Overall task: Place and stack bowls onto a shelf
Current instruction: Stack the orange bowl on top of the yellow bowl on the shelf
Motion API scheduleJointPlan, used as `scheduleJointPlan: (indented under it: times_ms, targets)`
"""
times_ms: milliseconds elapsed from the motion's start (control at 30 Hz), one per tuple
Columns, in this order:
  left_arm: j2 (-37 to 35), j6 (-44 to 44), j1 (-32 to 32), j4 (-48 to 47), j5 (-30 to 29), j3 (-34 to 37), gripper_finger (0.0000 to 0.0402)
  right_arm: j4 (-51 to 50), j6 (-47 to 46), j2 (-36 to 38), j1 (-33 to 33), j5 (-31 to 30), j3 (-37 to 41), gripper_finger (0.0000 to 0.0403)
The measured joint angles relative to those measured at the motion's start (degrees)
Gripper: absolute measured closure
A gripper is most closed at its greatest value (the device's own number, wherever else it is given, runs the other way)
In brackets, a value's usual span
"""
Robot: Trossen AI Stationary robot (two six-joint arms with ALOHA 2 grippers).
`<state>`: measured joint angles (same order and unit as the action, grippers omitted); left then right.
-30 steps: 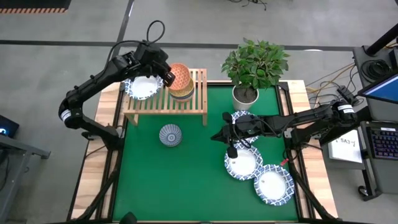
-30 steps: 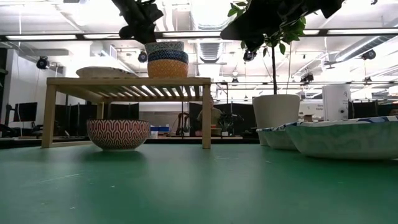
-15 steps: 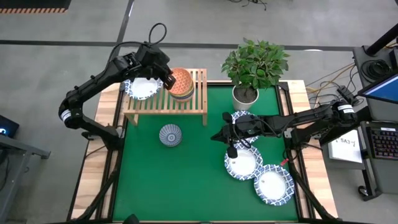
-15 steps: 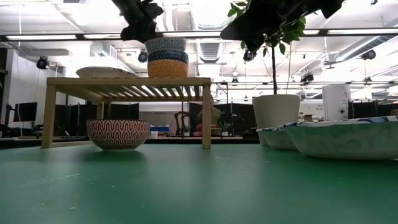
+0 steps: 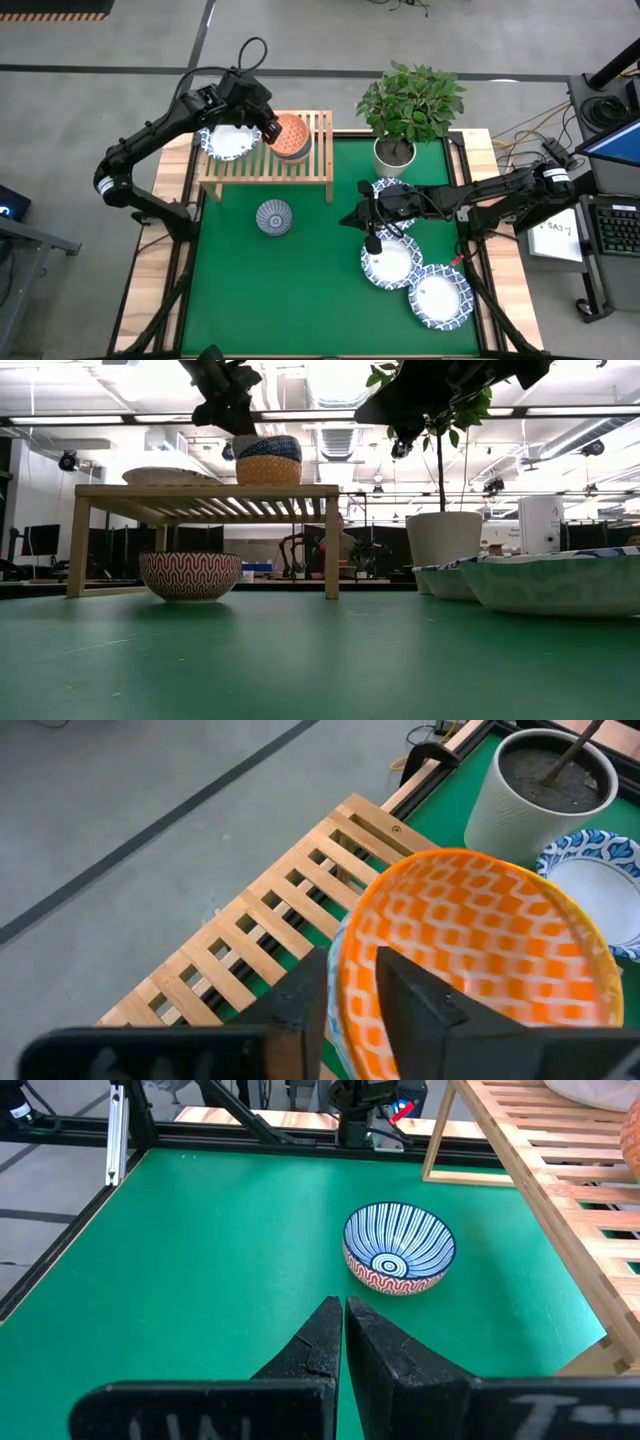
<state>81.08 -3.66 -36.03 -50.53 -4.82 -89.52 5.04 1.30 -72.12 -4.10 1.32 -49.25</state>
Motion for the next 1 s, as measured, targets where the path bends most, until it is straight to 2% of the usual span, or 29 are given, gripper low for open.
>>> scheduleJointPlan:
  times_ms: [200, 300, 367, 500, 700, 1000]
  targets:
    - [-1.0, 1.2, 0.0, 0.5, 0.0, -0.3, 0.0285, 0.0, -0.3, 0.0, 0.0, -1.7, 0.0, 0.0394]
    - [-2.4, 4.1, 0.2, 0.2, 0.3, -0.5, 0.0277, 0.0, -0.8, 0.0, 0.0, -3.1, 0.0, 0.0394]
    - [-3.5, 8.4, 0.3, -1.0, 2.9, -0.5, 0.0278, 0.0, -1.3, 0.0, 0.0, -3.2, 0.0, 0.0394]
    - [-5.8, 18.4, 0.9, -8.4, 4.9, -0.4, 0.0305, 0.0, -1.8, 0.0, 0.0, -3.3, 0.0, 0.0394]
    - [-9.1, 22.0, 0.8, -10.8, 4.8, 3.0, 0.0391, 0.3, -2.9, 0.0, 0.0, -6.4, 0.0, 0.0394]
    - [-10.6, 21.1, 0.7, -1.0, 4.8, 12.3, 0.0399, 0.8, -3.3, 0.0, 0.0, -6.5, 0.0, 0.0394]
